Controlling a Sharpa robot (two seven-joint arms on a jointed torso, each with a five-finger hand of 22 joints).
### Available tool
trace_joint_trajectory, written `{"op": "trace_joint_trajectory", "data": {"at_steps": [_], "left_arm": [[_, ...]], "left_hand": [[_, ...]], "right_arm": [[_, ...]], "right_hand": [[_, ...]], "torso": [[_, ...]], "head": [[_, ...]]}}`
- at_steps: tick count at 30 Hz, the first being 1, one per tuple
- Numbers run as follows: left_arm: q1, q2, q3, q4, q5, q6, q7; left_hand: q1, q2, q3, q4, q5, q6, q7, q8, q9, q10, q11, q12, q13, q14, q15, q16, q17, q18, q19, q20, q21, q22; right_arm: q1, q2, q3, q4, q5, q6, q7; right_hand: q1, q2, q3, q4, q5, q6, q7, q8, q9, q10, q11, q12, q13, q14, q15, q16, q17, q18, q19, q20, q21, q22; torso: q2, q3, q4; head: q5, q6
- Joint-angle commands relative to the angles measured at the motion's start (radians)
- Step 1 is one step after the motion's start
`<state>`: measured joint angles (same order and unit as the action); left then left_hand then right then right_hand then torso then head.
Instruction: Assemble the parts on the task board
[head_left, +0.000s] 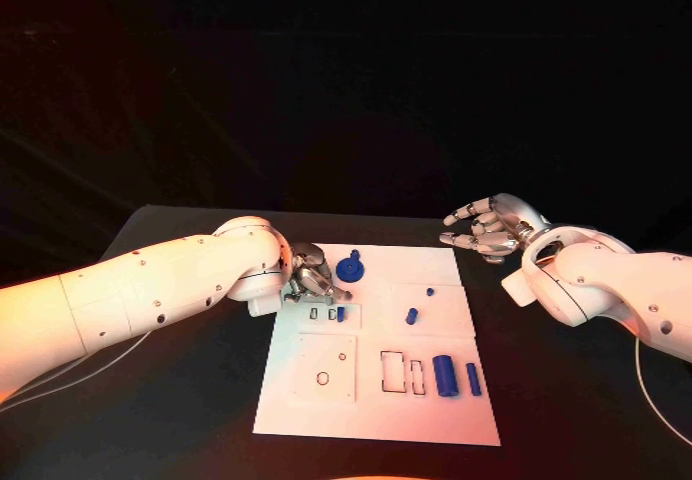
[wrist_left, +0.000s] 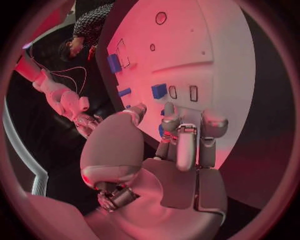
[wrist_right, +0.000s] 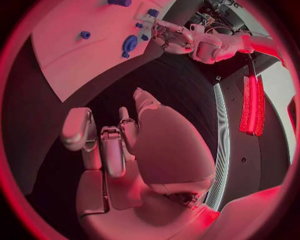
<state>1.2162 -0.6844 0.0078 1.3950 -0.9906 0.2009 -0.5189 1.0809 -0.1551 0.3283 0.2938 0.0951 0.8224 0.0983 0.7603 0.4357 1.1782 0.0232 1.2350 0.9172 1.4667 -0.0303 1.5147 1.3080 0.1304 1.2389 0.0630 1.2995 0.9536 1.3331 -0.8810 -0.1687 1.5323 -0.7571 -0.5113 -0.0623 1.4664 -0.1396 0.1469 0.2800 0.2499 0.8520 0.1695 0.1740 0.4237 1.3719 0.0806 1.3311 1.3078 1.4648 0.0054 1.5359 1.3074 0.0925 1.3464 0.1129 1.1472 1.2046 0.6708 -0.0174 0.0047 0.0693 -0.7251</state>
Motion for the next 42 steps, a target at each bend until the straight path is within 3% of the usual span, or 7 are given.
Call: {"op": "trace_joint_trajectory", "data": {"at_steps": [1, 8, 13, 42], "left_arm": [[0.002, 0.007, 0.001, -0.002, -0.006, 0.064, -0.024], [0.002, 0.019, -0.001, -0.009, 0.004, 0.084, -0.031], [0.002, 0.027, -0.002, -0.015, 0.013, 0.091, -0.032], [0.003, 0.053, -0.009, -0.053, 0.051, 0.134, -0.03]], "left_hand": [[-0.014, 0.0, -0.01, 0.001, -0.005, 0.0, -0.006, 0.006, 0.003, 0.01, -0.002, 0.005, 0.003, 0.06, -0.008, 0.005, 0.126, -0.014, 0.009, 0.001, 0.008, 0.004], [-0.017, 0.001, -0.013, 0.001, -0.007, 0.001, -0.006, 0.007, 0.005, 0.007, -0.002, 0.002, -0.003, 0.06, -0.009, 0.005, 0.126, -0.014, 0.009, 0.001, 0.009, 0.006], [-0.017, 0.002, -0.014, 0.001, -0.007, 0.001, -0.006, 0.007, 0.005, 0.003, -0.002, -0.001, -0.008, 0.059, -0.009, 0.005, 0.124, -0.015, 0.012, 0.001, 0.012, 0.011], [0.033, 0.022, -0.014, -0.003, 0.001, -0.007, -0.007, 0.006, 0.02, -0.001, -0.003, -0.003, -0.008, 0.059, -0.009, 0.006, 0.129, -0.016, 0.007, 0.001, 0.019, 0.02]], "right_arm": [[-0.001, 0.002, 0.0, -0.002, -0.002, 0.02, 0.01], [-0.001, 0.004, 0.0, -0.005, -0.003, 0.023, 0.009], [-0.002, 0.007, 0.0, -0.008, -0.003, 0.024, 0.01], [-0.006, 0.022, 0.0, -0.018, -0.003, 0.022, 0.016]], "right_hand": [[0.005, 0.004, 0.006, -0.001, 0.003, 0.002, -0.002, 0.003, 0.001, 0.0, 0.0, 0.006, 0.004, 0.079, 0.001, -0.002, 0.153, 0.01, -0.003, -0.003, -0.002, 0.001], [0.005, 0.004, 0.008, -0.001, 0.003, 0.002, -0.002, 0.005, 0.002, 0.001, 0.0, 0.007, 0.003, 0.079, 0.001, -0.003, 0.152, 0.01, -0.002, -0.003, -0.001, 0.001], [0.005, 0.004, 0.008, -0.001, 0.003, 0.002, -0.002, 0.005, 0.002, 0.001, 0.0, 0.007, 0.003, 0.079, 0.001, -0.003, 0.152, 0.01, -0.002, -0.003, -0.001, 0.001], [0.006, 0.005, 0.012, -0.001, 0.003, 0.003, -0.003, 0.009, 0.002, 0.003, -0.001, 0.009, 0.004, 0.079, 0.0, -0.003, 0.152, 0.009, -0.001, -0.004, -0.001, 0.002]], "torso": [[0.0, 0.0001, 0.0008], [0.0, -0.0015, 0.0009], [0.0, -0.0003, -0.001], [0.0, -0.0017, -0.0001]], "head": [[0.001, -0.002], [0.003, -0.002], [0.004, -0.002], [0.003, -0.009]]}}
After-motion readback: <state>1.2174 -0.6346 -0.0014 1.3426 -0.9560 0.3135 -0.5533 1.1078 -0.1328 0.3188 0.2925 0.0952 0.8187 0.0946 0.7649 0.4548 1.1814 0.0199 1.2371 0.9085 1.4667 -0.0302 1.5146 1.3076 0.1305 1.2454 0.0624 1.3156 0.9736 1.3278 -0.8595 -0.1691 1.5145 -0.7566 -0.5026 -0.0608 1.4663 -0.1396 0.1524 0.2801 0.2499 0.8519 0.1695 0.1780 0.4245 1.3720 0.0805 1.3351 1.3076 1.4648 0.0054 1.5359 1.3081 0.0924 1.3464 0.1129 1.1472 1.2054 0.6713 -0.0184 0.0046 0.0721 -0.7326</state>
